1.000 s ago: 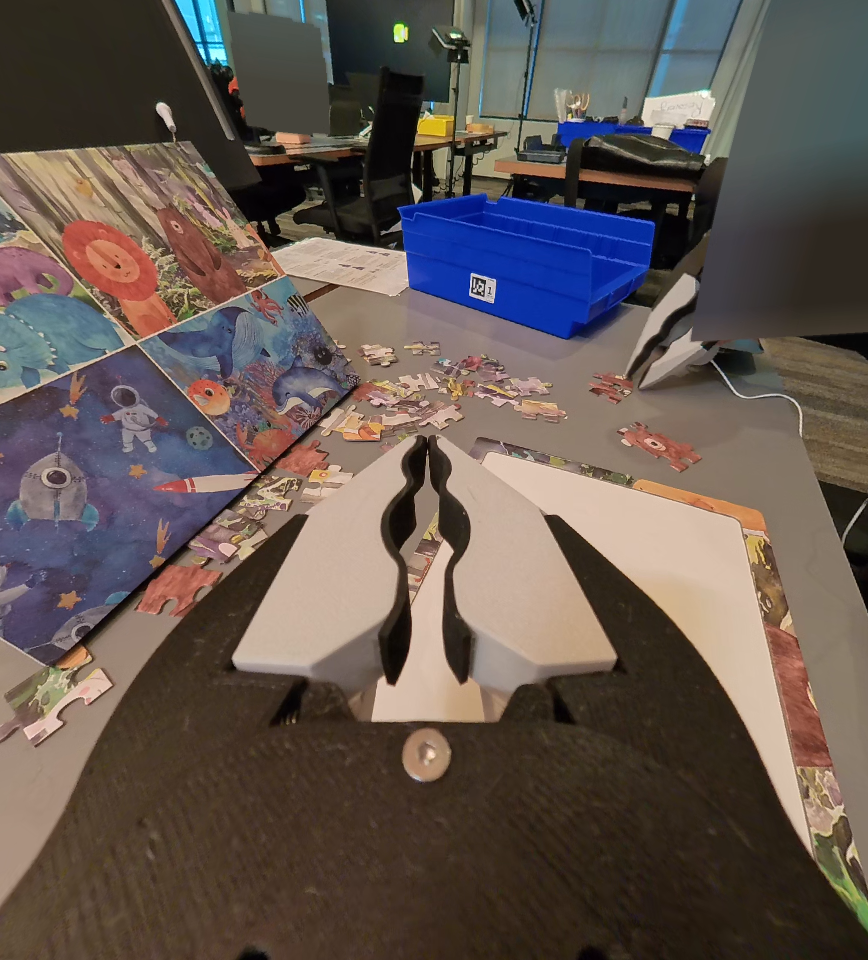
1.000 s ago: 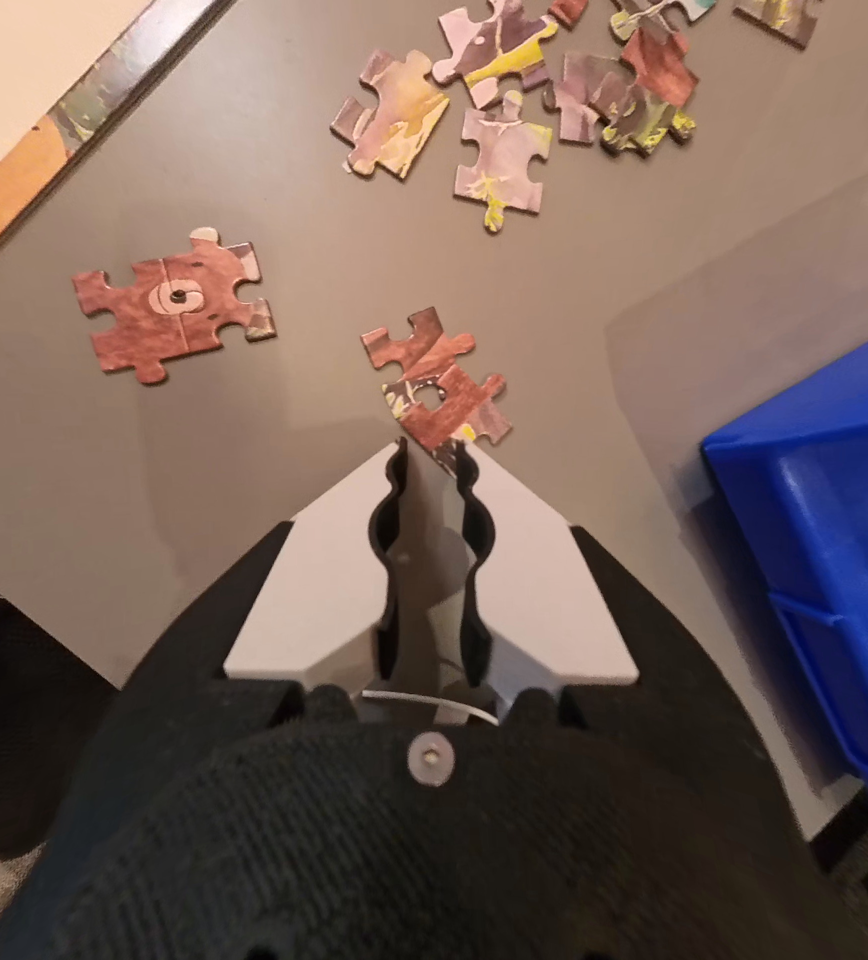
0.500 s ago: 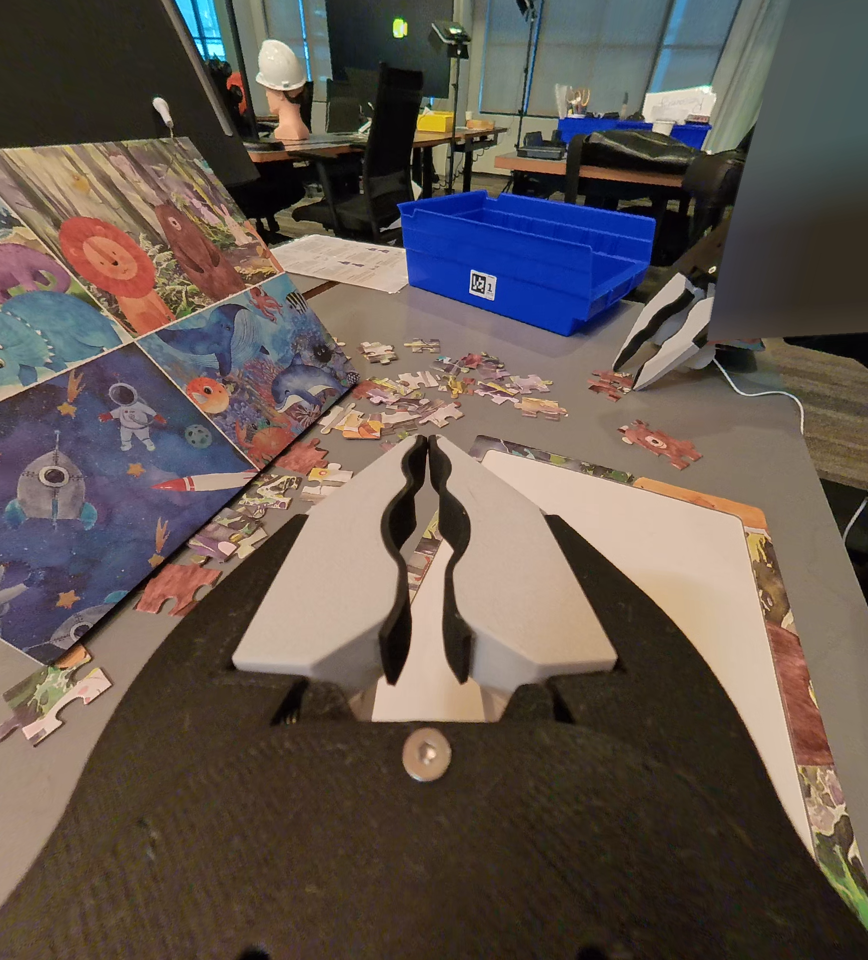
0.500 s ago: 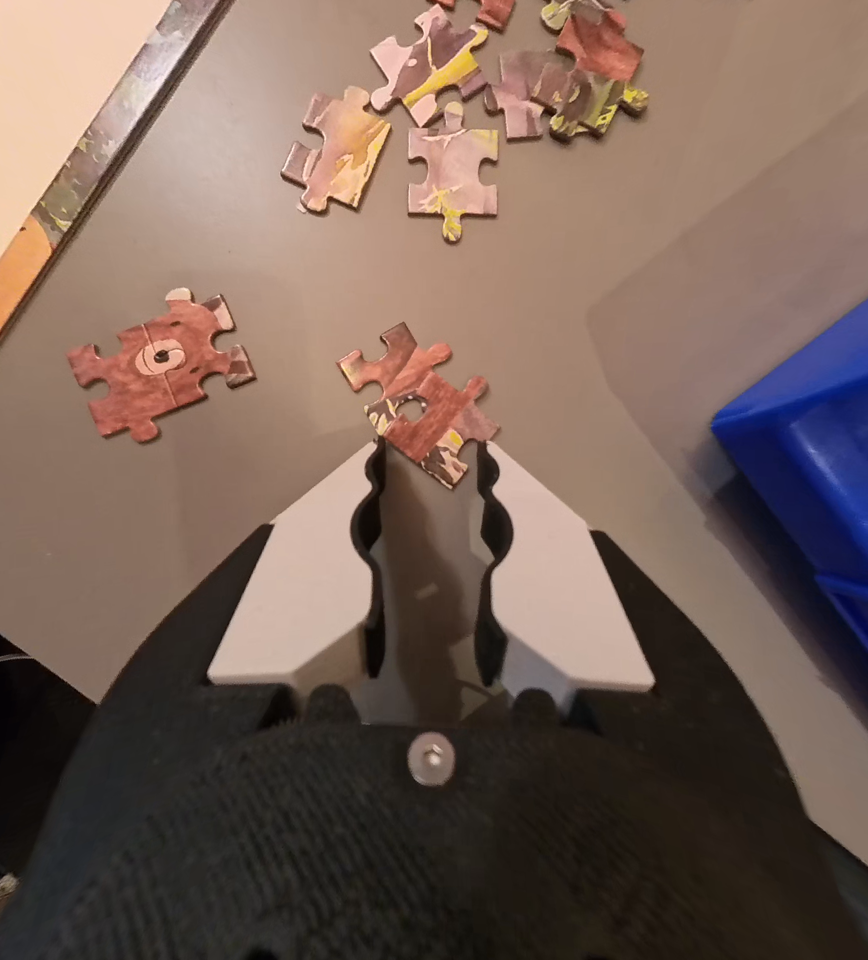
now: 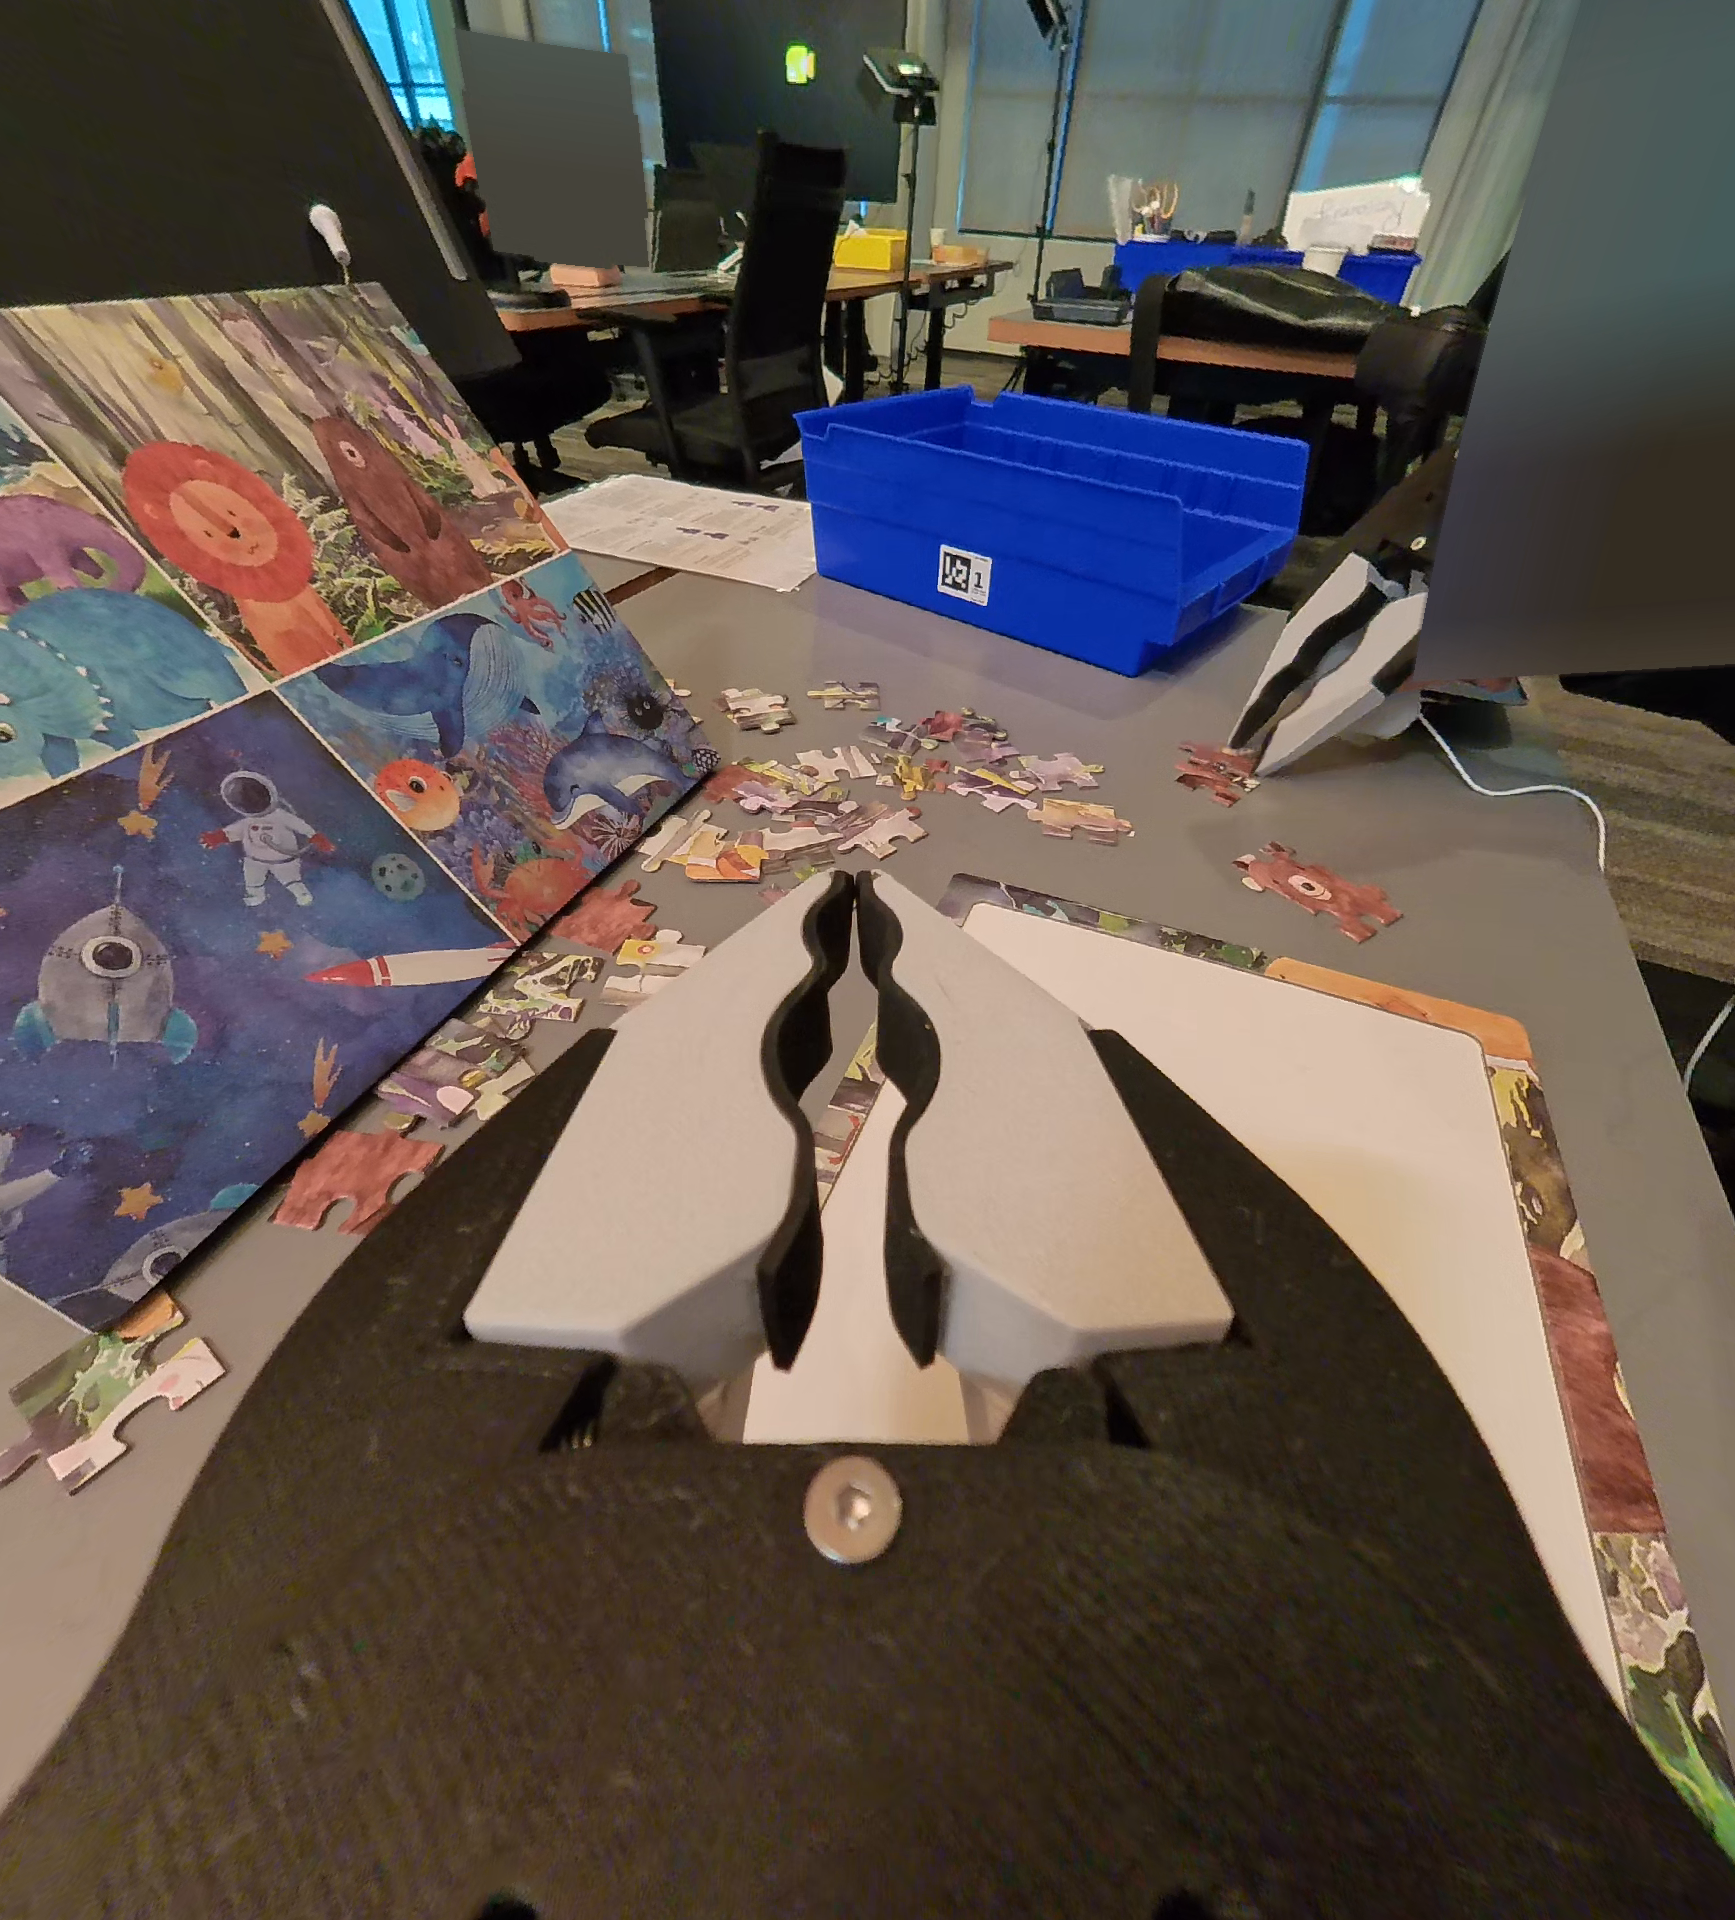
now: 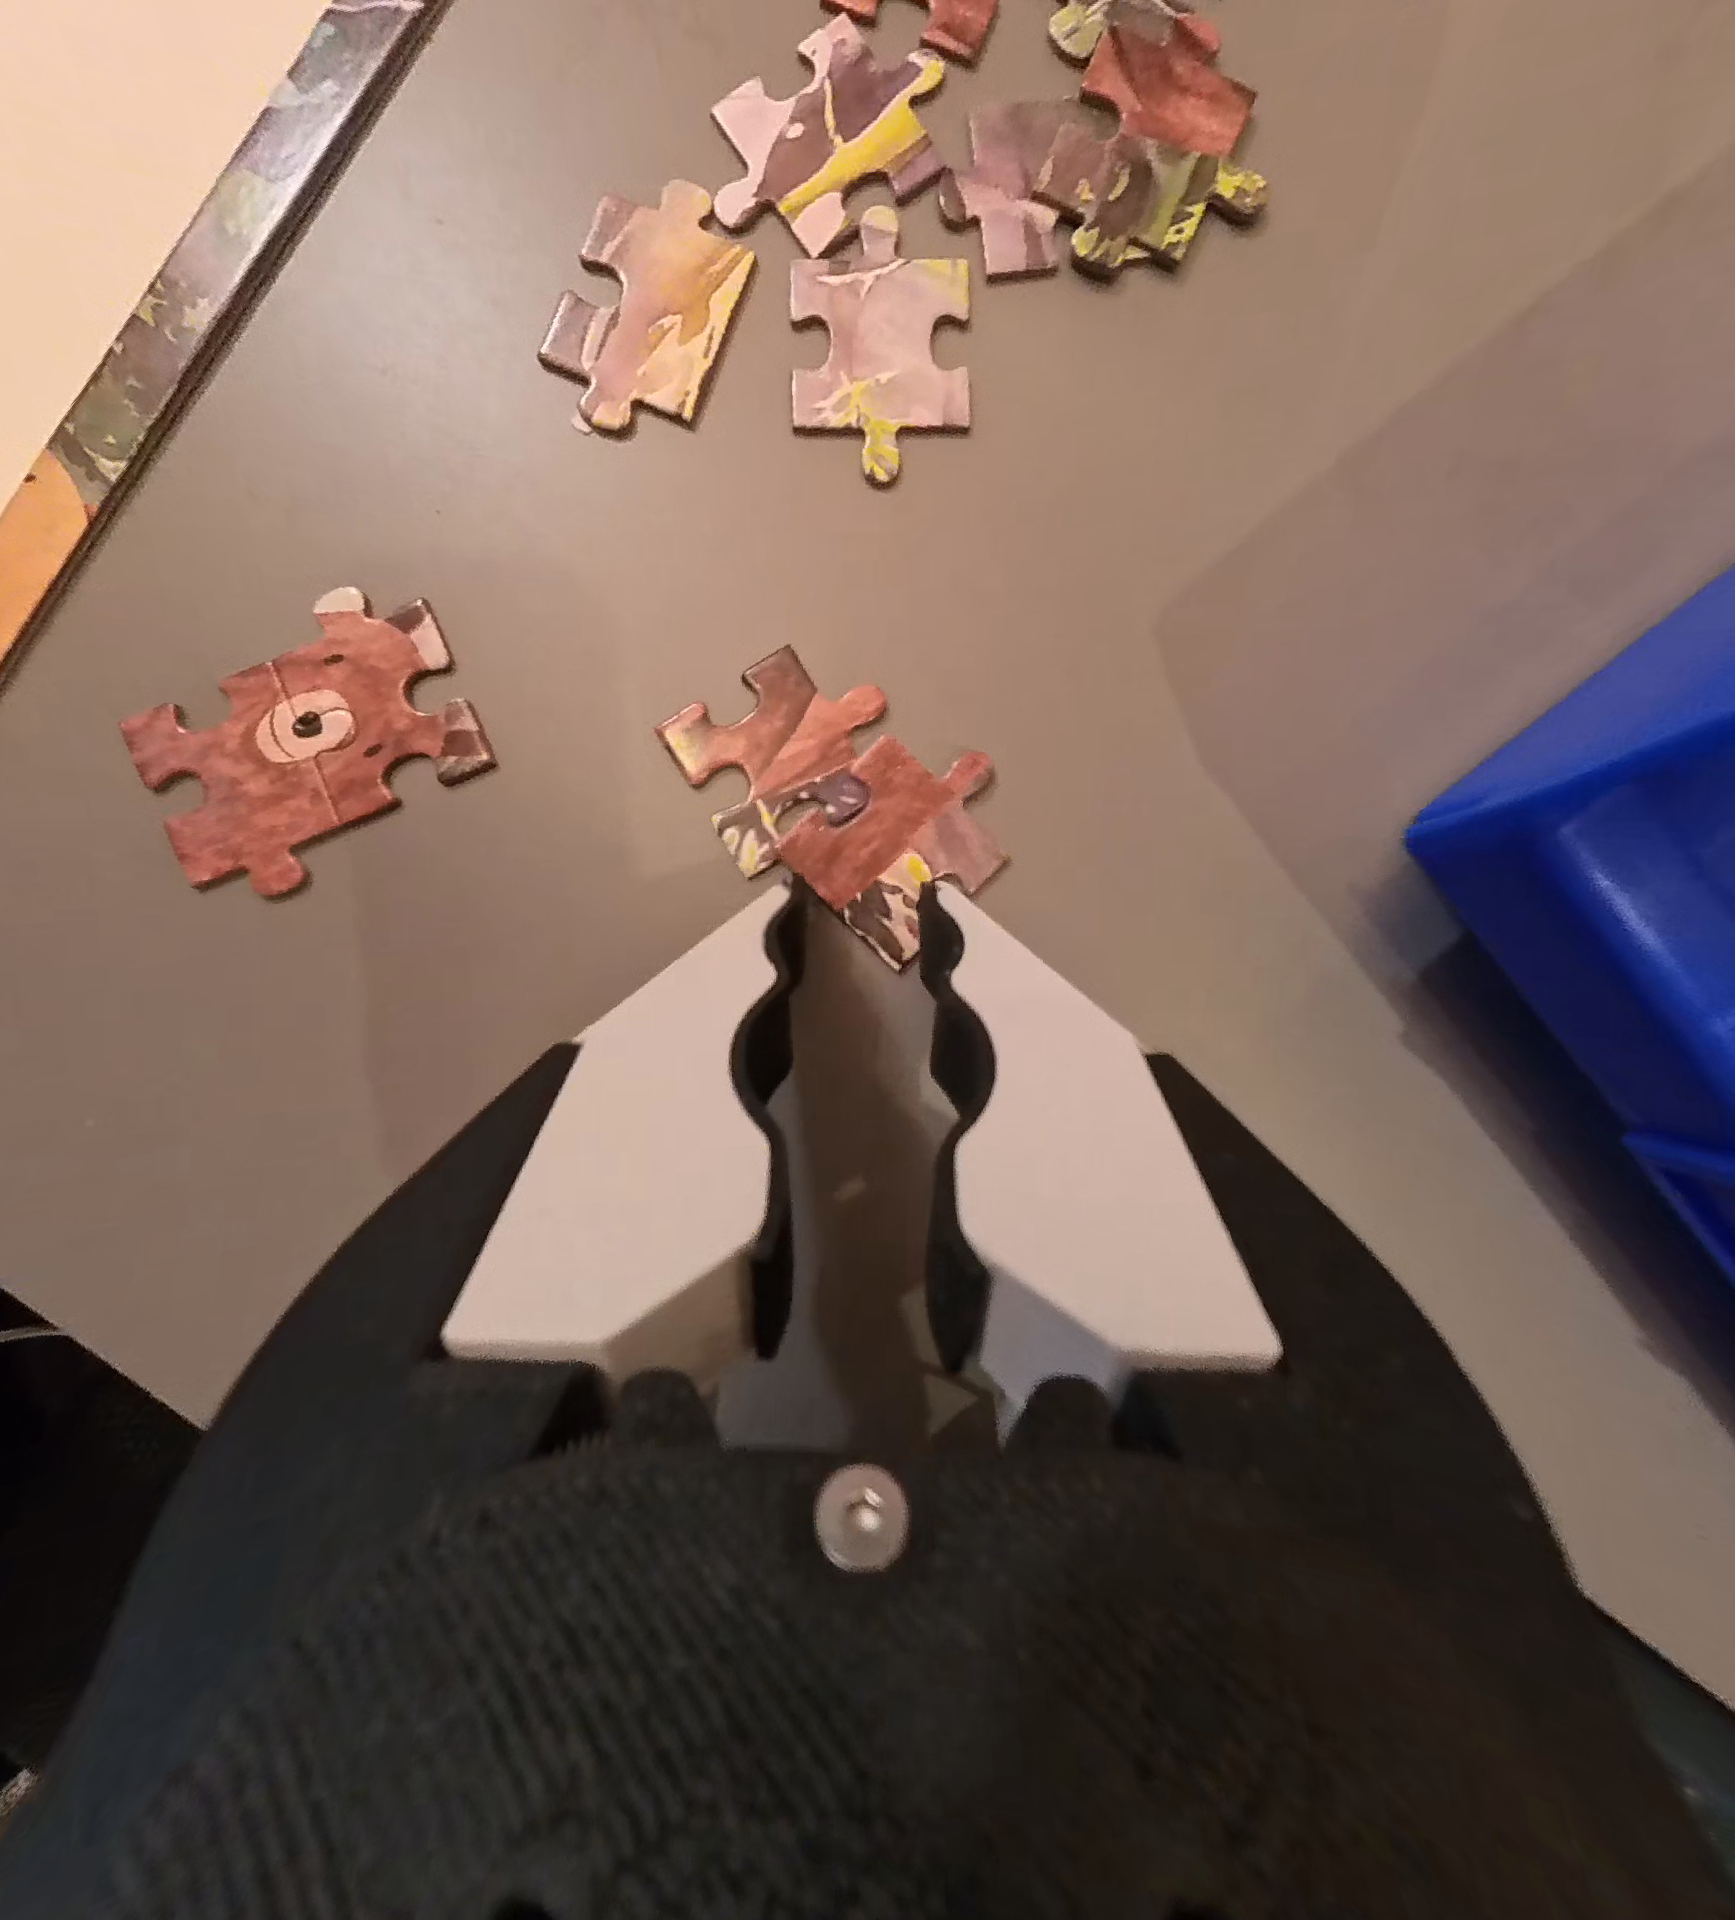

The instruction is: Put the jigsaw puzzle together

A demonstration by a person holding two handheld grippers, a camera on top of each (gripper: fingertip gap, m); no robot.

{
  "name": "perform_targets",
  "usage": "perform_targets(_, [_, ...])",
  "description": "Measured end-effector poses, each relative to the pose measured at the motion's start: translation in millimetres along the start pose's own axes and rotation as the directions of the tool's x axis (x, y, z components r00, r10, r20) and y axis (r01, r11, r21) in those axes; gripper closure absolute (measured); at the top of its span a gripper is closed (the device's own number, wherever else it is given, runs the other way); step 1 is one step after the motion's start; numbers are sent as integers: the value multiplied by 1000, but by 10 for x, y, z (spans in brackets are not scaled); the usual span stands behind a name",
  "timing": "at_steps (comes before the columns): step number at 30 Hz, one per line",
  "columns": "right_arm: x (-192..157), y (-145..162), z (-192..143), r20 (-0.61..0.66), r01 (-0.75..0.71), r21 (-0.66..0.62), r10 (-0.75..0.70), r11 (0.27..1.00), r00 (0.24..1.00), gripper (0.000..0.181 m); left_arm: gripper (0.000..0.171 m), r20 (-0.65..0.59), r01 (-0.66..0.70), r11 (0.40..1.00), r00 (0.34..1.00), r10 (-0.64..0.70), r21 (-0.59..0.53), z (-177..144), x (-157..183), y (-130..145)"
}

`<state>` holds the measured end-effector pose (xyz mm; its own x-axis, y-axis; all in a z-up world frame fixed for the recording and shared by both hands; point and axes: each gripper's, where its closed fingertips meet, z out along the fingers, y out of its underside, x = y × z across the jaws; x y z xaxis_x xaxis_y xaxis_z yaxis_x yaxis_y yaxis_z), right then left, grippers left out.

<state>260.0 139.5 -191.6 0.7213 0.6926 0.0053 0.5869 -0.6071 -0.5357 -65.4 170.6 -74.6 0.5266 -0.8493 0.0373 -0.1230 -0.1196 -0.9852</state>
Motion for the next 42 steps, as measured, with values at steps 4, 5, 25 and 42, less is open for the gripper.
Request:
perform_targets(4, [62,-29,12,-30,-7,6,7,1000,1000,165,171,-1,1,1000,1000,-1,-1,2,1,2])
perform_targets(5, [84,-40,18,-42,-5,6,5,1000,999,166,171,-1,1,1000,1000,-1,-1,3,1,2])
perform_targets(25, [280,-617,-74,-197,145,165,-111,976,974,164,171,-6,10,1000,1000,-10,-3,6,-11,15])
perform_targets(42, [552,-1427,445,-31,-209,406,242,890,970,142,171,-7,0,1000,1000,0,8,-39,1,-23])
